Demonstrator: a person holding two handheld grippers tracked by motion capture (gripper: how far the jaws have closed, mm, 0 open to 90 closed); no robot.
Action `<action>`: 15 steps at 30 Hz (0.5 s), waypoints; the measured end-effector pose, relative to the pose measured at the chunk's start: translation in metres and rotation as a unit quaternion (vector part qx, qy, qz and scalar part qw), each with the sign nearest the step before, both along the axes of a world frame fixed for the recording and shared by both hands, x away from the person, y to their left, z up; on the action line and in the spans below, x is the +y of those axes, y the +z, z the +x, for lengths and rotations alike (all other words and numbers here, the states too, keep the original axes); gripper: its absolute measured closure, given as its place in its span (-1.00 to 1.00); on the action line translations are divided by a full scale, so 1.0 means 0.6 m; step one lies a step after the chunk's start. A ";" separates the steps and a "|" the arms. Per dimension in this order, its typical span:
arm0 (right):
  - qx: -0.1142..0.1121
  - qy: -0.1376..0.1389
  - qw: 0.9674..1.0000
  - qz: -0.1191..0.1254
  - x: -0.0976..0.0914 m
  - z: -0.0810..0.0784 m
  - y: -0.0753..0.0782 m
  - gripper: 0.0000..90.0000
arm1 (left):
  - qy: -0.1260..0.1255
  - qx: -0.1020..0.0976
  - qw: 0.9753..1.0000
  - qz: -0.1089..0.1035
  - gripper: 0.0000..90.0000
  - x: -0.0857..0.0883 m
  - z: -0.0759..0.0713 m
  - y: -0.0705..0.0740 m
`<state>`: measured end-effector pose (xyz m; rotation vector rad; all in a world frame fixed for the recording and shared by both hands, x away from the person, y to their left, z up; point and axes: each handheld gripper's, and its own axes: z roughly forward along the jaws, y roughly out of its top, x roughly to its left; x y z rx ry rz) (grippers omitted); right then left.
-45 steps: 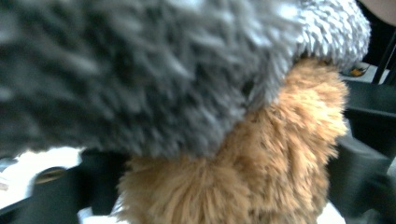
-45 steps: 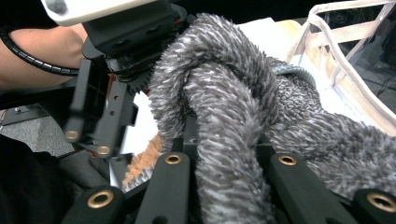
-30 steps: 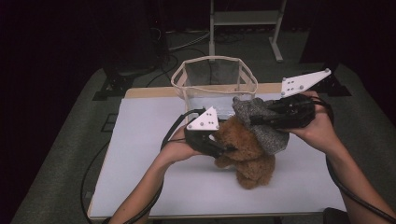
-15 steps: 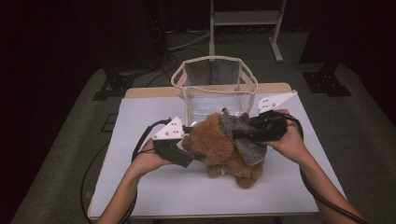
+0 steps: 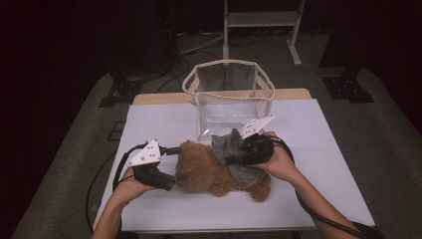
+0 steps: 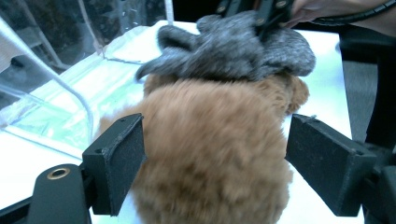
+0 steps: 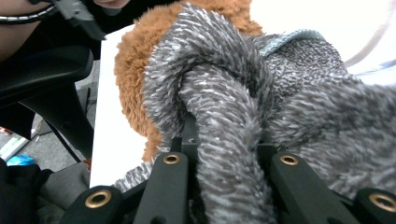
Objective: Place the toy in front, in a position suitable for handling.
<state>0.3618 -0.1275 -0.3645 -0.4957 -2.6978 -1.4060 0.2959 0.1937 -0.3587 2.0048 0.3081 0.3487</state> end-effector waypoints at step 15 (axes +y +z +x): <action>-0.007 -0.065 0.998 0.005 -0.102 -0.008 0.006 0.64 | 0.008 -0.015 0.999 0.047 -0.62 -0.030 0.037 -0.042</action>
